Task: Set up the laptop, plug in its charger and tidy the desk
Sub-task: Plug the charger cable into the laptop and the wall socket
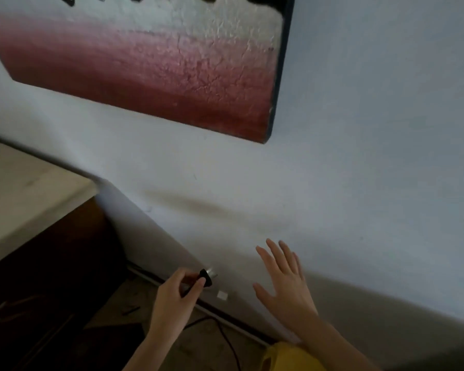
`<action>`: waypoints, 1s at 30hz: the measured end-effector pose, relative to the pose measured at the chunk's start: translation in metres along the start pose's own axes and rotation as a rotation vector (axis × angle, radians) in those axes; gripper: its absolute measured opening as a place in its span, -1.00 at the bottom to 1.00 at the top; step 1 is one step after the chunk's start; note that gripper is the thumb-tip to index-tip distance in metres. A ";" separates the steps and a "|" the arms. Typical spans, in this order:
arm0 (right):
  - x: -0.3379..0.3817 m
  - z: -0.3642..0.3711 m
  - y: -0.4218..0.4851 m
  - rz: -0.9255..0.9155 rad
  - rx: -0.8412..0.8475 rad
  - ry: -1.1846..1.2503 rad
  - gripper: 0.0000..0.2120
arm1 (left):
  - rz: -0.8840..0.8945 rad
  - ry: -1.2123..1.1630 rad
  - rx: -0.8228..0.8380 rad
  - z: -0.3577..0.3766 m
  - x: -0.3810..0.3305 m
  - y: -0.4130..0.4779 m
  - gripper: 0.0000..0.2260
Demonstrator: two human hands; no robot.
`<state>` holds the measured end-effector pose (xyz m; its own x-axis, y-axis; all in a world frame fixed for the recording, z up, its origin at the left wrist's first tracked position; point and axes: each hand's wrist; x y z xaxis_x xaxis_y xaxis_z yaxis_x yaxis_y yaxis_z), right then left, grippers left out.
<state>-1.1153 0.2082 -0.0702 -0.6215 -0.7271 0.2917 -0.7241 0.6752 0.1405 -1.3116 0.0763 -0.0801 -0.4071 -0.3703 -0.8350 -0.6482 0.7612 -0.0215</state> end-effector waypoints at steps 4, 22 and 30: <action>-0.041 0.077 0.011 -0.181 0.040 -0.171 -0.33 | -0.045 0.056 -0.025 0.056 0.077 0.011 -0.93; -0.160 0.378 0.027 -0.699 0.275 -0.686 -0.29 | -0.145 -0.022 -0.104 0.288 0.366 0.057 -0.91; -0.216 0.409 0.032 -0.762 0.066 -0.789 -0.31 | -0.031 -0.069 -0.206 0.323 0.403 0.094 -0.91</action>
<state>-1.1272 0.3361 -0.5156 -0.0038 -0.8413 -0.5405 -0.9992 0.0244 -0.0309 -1.3287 0.1708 -0.5962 -0.3440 -0.3492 -0.8716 -0.7804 0.6226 0.0585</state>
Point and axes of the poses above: each hand's wrist, its own y-axis towards the middle knuckle, its own z-axis out of the palm, x = y × z, and after that the axes turned 3 degrees about -z, right-handed
